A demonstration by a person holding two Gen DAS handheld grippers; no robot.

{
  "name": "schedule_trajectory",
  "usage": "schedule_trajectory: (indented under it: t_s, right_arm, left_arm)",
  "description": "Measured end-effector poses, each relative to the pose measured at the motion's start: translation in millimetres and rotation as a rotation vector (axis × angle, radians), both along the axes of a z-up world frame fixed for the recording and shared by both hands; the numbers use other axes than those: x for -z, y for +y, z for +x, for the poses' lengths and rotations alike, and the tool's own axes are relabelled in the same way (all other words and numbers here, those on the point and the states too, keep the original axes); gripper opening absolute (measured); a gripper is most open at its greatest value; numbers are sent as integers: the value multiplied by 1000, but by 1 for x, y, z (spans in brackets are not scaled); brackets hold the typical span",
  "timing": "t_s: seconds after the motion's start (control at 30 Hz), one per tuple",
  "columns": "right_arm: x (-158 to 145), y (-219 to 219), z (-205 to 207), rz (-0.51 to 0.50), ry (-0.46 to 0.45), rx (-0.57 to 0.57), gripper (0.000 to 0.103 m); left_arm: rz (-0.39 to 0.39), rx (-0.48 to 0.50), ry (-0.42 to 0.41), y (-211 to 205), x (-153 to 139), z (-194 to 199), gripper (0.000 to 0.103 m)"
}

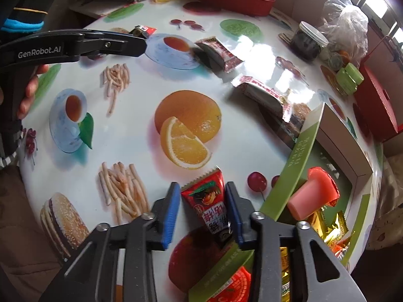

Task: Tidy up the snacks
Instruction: 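Withdraw the left tool from the box while the right tool reaches a small red snack packet, then close the right tool on the small red snack packet and lift it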

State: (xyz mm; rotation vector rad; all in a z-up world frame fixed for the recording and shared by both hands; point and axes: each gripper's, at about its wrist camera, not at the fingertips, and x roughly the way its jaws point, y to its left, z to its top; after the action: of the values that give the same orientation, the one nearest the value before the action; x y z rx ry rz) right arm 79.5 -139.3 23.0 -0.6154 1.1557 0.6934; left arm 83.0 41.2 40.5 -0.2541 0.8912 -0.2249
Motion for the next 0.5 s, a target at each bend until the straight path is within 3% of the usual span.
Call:
schedule_trajectory:
  t_s: [0.07,0.23,0.43,0.5]
  right_arm:
    - [-1,1,-1,11,-5,5,18]
    - [-9,5,1,73,-14,38,3]
    - [-13,10,6,156,-16,102,4]
    - [-15,9,4,150,-10,70,6]
  left_arm:
    - [2,-6,1,2,0,-1,41]
    - [6,-24,1,8,0,-2,41]
    - [13,-35,2,12,-1,-3,41]
    - [16,-34,-4,14,-2,-4,41]
